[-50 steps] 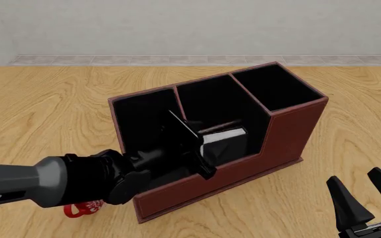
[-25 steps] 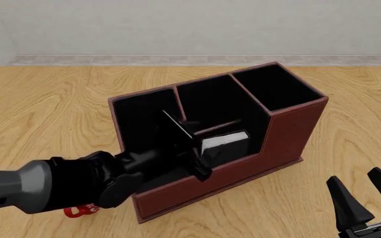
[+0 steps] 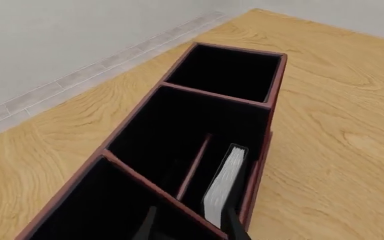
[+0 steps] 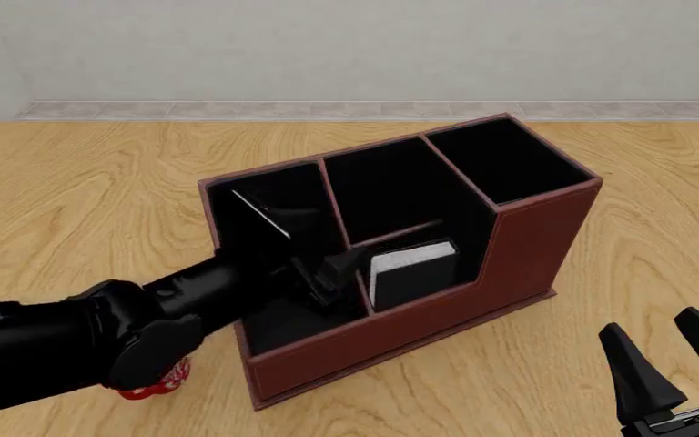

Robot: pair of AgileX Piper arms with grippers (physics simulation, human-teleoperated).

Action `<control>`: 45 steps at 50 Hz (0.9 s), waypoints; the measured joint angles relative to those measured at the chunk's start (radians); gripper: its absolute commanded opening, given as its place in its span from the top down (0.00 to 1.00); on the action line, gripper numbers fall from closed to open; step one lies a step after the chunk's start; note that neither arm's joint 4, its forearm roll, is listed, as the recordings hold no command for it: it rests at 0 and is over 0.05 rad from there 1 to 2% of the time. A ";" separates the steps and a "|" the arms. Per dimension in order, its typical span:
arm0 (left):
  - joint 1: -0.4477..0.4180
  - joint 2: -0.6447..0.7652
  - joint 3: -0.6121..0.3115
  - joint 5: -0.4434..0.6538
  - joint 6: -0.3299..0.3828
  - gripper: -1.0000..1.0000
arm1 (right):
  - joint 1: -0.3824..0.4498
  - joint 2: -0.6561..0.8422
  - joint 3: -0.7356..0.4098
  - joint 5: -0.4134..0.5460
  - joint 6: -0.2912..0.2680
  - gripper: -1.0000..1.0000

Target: Pick up the book and place it in the back compartment of the caddy.

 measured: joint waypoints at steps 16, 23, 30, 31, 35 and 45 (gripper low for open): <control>0.073 -0.129 0.090 0.012 0.030 0.00 | 0.000 0.000 0.000 0.000 0.000 0.00; 0.099 -0.190 0.123 0.027 0.033 0.00 | 0.000 0.000 0.000 0.000 0.000 0.00; 0.125 -0.250 0.160 0.039 0.037 0.00 | 0.000 0.000 0.000 0.000 0.000 0.00; 0.128 -0.259 0.166 0.041 0.040 0.00 | 0.000 0.000 0.000 0.000 0.000 0.00; 0.142 -0.297 0.189 0.051 0.044 0.00 | 0.000 0.000 0.000 0.000 0.000 0.00; 0.188 -0.417 0.249 0.097 0.043 0.00 | 0.000 0.000 0.000 0.000 0.000 0.00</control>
